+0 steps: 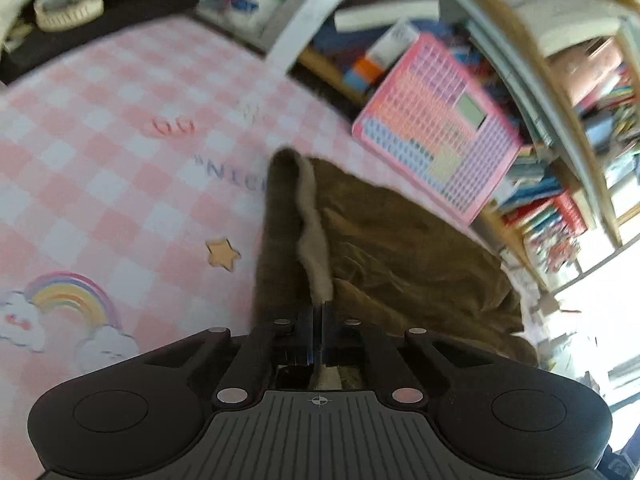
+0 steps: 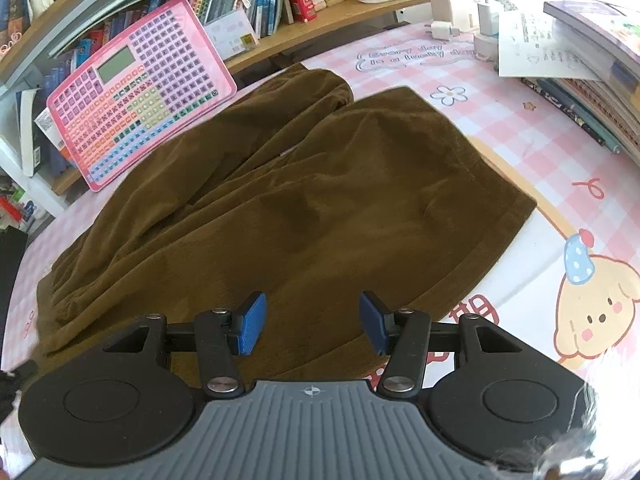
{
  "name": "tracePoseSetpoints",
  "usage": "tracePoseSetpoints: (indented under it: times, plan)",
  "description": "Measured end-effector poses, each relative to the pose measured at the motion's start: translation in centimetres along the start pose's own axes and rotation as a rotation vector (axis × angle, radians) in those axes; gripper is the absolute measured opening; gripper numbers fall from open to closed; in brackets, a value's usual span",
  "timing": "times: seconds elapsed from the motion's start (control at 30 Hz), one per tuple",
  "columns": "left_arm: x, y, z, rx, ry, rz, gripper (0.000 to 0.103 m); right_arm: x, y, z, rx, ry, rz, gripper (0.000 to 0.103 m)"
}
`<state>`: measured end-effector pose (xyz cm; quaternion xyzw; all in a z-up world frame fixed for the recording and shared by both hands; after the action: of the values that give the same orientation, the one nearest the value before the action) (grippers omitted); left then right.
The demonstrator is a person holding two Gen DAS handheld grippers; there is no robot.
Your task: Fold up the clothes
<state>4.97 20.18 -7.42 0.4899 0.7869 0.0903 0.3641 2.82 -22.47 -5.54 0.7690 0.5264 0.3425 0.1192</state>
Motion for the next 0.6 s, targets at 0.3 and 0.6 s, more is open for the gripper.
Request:
tracePoseSetpoints:
  times: [0.3, 0.6]
  plan:
    - [2.5, 0.0, 0.0, -0.046, 0.136, 0.039, 0.012, -2.7, 0.3, -0.4, -0.015, -0.064, 0.025, 0.05]
    - [-2.1, -0.3, 0.5, -0.098, 0.093, 0.221, 0.012, -8.2, 1.4, -1.0, -0.072, -0.264, 0.033, 0.048]
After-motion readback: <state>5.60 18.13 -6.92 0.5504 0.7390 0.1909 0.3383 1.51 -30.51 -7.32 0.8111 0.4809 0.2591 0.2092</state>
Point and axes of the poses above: each gripper's, at about its wrist camera, not at the fingertips, and z roughly the way its jaws point, x to its left, y to its top, the point moved 6 cm from there along z, roughly the way its jaws point, and after that the axes turned 6 degrees about y, right-handed, at the moved point
